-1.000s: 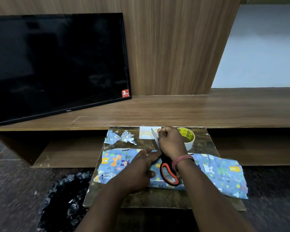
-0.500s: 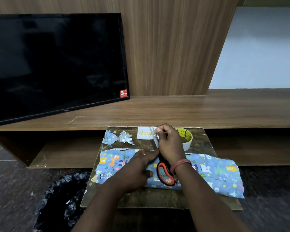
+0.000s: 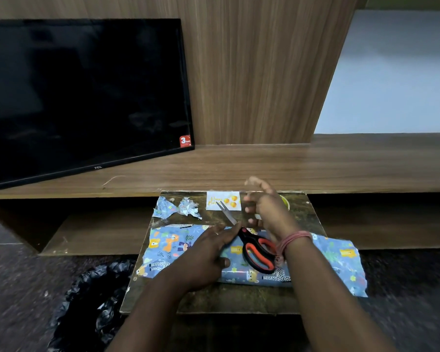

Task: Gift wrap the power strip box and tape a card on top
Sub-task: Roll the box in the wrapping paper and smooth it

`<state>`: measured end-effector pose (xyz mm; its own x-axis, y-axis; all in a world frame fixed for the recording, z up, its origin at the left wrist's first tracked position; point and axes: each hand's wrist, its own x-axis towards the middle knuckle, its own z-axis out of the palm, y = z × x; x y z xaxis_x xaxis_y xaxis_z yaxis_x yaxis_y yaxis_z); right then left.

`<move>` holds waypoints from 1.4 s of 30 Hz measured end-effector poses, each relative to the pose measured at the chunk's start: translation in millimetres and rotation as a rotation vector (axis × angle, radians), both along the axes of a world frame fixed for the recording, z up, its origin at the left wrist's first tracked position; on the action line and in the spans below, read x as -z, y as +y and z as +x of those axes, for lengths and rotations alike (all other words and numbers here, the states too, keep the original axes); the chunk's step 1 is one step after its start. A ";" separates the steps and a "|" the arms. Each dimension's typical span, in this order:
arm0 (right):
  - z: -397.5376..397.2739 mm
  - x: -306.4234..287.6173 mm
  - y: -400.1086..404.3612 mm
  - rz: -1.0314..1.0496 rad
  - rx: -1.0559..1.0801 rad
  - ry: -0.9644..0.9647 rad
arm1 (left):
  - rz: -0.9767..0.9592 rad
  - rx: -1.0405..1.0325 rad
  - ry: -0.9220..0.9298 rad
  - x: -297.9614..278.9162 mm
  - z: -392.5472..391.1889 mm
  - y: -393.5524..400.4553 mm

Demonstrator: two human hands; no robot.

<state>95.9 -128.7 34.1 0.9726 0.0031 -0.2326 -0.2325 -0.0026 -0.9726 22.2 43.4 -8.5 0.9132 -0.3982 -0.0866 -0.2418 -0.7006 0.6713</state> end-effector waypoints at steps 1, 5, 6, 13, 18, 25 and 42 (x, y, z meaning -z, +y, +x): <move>-2.3 -2.7 -7.4 -0.026 -0.045 -0.001 | -0.001 0.002 0.006 -0.4 -0.6 -0.1; -14.3 -9.7 -24.2 -0.243 -0.286 0.016 | 0.008 0.012 0.014 -2.0 -1.5 -0.1; -15.2 -9.7 -25.6 -0.326 -0.325 0.021 | 0.006 0.012 0.018 -2.4 -1.8 -0.1; -17.7 2.3 -18.9 -0.363 -0.285 0.024 | 0.019 0.019 -0.037 1.7 -0.1 0.7; -15.6 9.9 -19.7 -0.189 -0.253 0.065 | -0.014 0.021 -0.048 5.5 1.7 2.3; 0.2 -2.4 -50.8 0.125 -0.070 0.014 | -0.142 0.046 -0.047 0.5 -2.1 4.7; 52.1 15.0 -133.2 -0.563 0.064 0.143 | -0.011 0.042 -0.038 3.7 2.4 2.6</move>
<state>148.0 -261.9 19.2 0.9255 -0.2169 -0.3104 -0.3783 -0.4920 -0.7841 24.6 46.0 -12.1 0.8984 -0.4367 -0.0474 -0.2964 -0.6822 0.6685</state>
